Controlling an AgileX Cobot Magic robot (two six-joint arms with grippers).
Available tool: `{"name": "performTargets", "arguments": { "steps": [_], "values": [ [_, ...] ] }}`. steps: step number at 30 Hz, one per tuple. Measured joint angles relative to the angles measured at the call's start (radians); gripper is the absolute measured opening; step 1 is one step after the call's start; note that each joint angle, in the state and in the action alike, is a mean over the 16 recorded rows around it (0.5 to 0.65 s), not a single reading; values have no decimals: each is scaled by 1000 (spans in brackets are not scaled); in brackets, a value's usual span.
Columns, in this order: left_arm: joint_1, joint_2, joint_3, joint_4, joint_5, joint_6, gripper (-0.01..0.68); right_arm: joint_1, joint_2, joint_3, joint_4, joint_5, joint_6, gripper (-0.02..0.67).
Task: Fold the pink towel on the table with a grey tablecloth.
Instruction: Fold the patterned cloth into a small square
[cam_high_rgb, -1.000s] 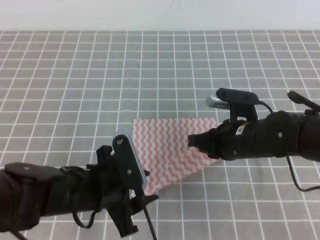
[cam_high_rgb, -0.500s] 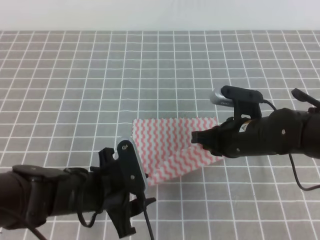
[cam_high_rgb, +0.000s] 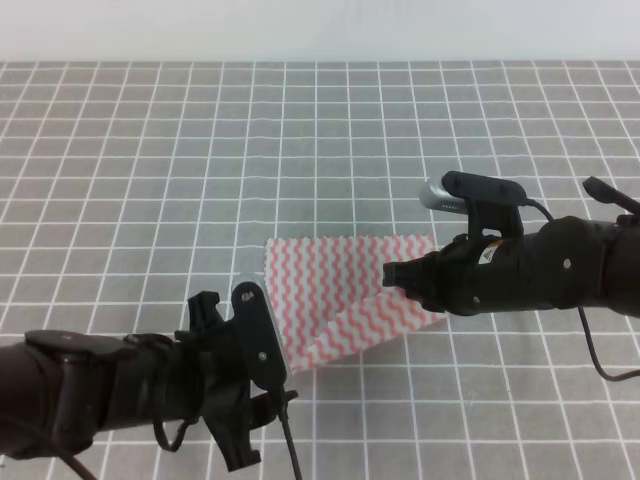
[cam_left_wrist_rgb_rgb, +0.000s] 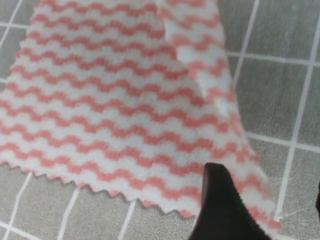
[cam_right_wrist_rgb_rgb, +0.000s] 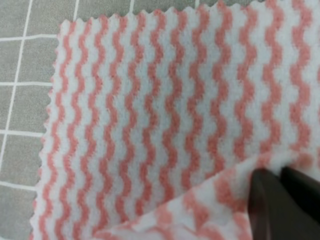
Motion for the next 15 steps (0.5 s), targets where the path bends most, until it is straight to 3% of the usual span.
{"name": "performTargets", "arguments": {
  "steps": [15],
  "values": [
    [2, 88, -42, -6, -19, -12, 368, 0, 2, 0, -3, 11, -1, -14]
  ]
}}
